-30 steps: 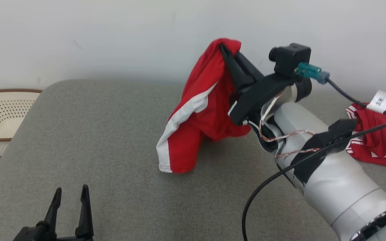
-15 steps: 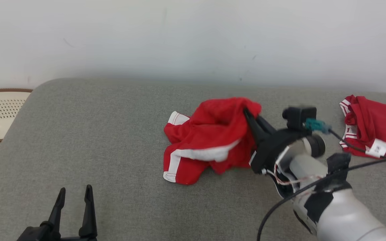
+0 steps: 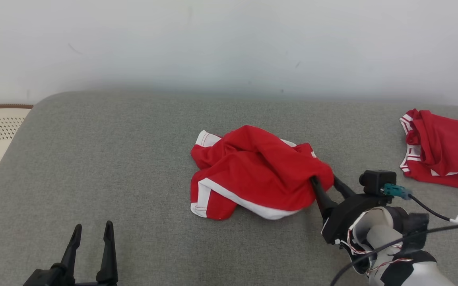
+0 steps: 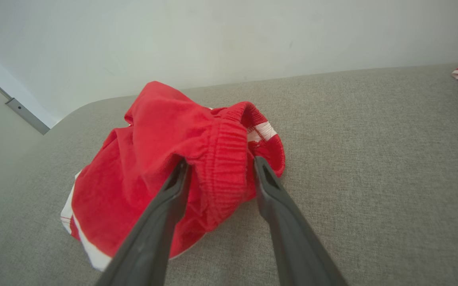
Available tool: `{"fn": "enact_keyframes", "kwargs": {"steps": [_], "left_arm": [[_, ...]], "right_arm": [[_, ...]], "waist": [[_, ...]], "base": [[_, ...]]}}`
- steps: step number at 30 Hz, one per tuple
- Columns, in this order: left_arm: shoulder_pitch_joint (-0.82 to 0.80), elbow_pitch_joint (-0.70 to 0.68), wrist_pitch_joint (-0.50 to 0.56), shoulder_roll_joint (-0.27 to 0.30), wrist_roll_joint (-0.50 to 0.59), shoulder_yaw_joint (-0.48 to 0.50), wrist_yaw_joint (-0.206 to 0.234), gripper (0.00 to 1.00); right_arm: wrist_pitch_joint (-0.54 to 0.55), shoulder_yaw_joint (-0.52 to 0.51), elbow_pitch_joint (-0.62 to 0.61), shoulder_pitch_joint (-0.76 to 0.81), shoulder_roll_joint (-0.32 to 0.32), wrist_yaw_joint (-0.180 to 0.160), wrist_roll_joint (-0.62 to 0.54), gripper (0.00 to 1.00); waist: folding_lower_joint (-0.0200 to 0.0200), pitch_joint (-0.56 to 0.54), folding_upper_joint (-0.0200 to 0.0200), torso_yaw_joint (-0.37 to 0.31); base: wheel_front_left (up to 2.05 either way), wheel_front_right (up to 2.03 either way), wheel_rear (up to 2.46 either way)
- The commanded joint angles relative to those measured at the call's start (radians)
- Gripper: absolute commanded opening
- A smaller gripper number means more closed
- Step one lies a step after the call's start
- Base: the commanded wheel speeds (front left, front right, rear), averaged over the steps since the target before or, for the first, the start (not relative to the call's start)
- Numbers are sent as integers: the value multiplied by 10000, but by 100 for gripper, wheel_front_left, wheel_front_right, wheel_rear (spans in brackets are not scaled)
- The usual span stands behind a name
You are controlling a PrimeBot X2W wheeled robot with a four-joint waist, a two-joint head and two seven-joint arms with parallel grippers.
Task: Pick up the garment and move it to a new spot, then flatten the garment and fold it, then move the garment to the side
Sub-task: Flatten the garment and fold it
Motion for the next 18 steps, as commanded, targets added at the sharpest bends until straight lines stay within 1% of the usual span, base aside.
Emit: {"fn": "enact_keyframes", "kwargs": {"steps": [1, 5, 9, 12, 18], "left_arm": [[36, 30, -57, -14, 100, 19, -4, 100], [88, -37, -57, -16, 97, 16, 12, 100], [193, -80, -59, -18, 57, -16, 32, 100], [225, -73, -57, -21, 27, -39, 30, 100], [214, -78, -58, -23, -41, -160, 67, 100]], "right_arm": [[-48, -120, -142, 151, -97, -7, -105, 100], [-47, -1188, -1067, 510, -431, -8, -795, 100], [-40, -2668, -2331, 1271, -604, -7, -1930, 100], [-39, -3618, -3188, 2064, -498, -7, -2711, 100], [-40, -4913, -4610, 3483, -151, -7, -3927, 100]], "waist": [[0, 10, -1, -20], [0, 58, -1, -70], [0, 85, -1, -117], [0, 91, -1, -152], [0, 102, -1, -207]], "base": [[0, 0, 0], [0, 0, 0], [0, 0, 0], [0, 0, 0], [0, 0, 0]]}}
